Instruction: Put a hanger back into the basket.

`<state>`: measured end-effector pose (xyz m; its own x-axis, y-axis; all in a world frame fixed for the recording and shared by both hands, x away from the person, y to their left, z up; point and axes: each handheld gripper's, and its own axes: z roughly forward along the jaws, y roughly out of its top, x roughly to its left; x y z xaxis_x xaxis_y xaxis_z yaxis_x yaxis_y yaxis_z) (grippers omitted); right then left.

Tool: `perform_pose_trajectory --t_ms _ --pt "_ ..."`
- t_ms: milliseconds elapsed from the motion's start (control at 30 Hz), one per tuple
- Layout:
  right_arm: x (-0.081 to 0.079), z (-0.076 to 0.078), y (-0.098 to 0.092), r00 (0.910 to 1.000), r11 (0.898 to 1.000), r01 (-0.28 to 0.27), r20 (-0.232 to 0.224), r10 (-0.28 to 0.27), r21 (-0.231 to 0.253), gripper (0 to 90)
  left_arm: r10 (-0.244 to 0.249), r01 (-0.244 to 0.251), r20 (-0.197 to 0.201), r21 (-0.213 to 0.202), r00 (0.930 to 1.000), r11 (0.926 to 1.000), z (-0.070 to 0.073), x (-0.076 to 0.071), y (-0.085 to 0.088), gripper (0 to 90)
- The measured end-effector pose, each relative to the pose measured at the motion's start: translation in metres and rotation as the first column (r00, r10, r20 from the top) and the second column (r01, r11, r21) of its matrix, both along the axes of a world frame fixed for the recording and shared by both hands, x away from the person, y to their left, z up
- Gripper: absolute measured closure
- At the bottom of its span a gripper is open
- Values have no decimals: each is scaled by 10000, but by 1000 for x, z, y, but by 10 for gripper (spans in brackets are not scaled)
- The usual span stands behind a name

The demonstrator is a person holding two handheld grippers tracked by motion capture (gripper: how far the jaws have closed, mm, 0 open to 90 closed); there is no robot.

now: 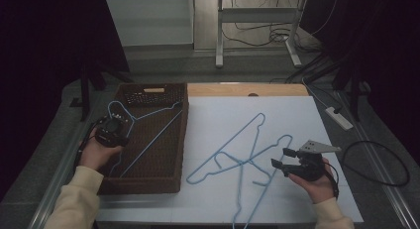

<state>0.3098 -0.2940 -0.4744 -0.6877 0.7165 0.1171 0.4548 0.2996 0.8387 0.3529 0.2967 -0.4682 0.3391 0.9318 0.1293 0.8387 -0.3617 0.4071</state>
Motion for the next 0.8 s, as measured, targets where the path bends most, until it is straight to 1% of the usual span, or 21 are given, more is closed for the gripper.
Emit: perform_pose_trajectory --t_ms 33,67,100,133,200,267,300,333,367,400,433,467,533,567,633,667,700,733,800 --pt "0 0 0 10000 10000 7 -2 -7 1 327 79 -80 173 30 9998 10000 2 -1 0 579" --pt "0 0 0 10000 10000 7 -2 -7 1 327 79 -80 173 30 9998 10000 2 -1 0 525" --pt "0 0 0 10000 10000 12 -8 -12 -9 327 95 -96 423 11 9991 10000 4 -3 -1 525" --pt "0 0 0 10000 10000 14 -11 -14 0 327 7 5 768 -154 9971 9999 9 -7 -1 472" --pt "0 0 -1 10000 10000 20 -20 -20 18 327 -243 327 1385 -586 9901 9977 17 -14 -3 410" --pt "1 0 -1 10000 10000 43 -19 -42 44 327 -543 759 1866 -1104 9809 9910 25 -22 -4 390" --pt "1 1 -2 10000 10000 56 -27 -56 51 327 -701 1002 2132 -1340 9745 9859 28 -26 -4 383" --pt "1 1 -3 9999 9999 91 -51 -90 76 327 -815 1289 2616 -1692 9617 9771 34 -34 -6 375" --pt "1 1 -3 9999 9999 91 -51 -90 76 327 -815 1289 2616 -1692 9617 9771 34 -34 -6 372" --pt "1 1 -3 9999 9999 113 -47 -113 91 327 -912 1506 2880 -1911 9533 9700 37 -39 -7 372" --pt "1 1 -4 9999 9998 134 -68 -134 130 326 -987 1667 3078 -2031 9463 9649 39 -43 -8 369" --pt "2 2 -5 9999 9998 158 -44 -158 129 326 -1023 1839 3366 -2203 9361 9579 41 -48 -10 367" --pt "2 2 -5 9998 9997 212 -51 -211 114 324 -1117 2131 3626 -2529 9252 9437 43 -54 -14 362" --pt "2 2 -5 9997 9997 230 -83 -229 108 323 -1123 2173 3673 -2584 9233 9413 44 -56 -14 360" --pt "3 2 -5 9997 9997 220 -109 -220 60 323 -1150 2333 3804 -2814 9176 9308 44 -61 -17 357" --pt "3 2 -4 9997 9998 204 -92 -204 -2 322 -1183 2468 3888 -2995 9137 9216 44 -64 -20 355" --pt "3 2 -3 9998 9998 177 -114 -178 -60 322 -1221 2567 3964 -3068 9099 9165 44 -66 -21 353" --pt "3 3 -2 9998 9997 166 -87 -167 -158 322 -1219 2659 4071 -3189 9052 9097 44 -69 -24 353" --pt "3 3 0 9999 9993 122 -64 -124 -356 321 -1222 2810 4182 -3429 9001 8964 44 -73 -27 353"
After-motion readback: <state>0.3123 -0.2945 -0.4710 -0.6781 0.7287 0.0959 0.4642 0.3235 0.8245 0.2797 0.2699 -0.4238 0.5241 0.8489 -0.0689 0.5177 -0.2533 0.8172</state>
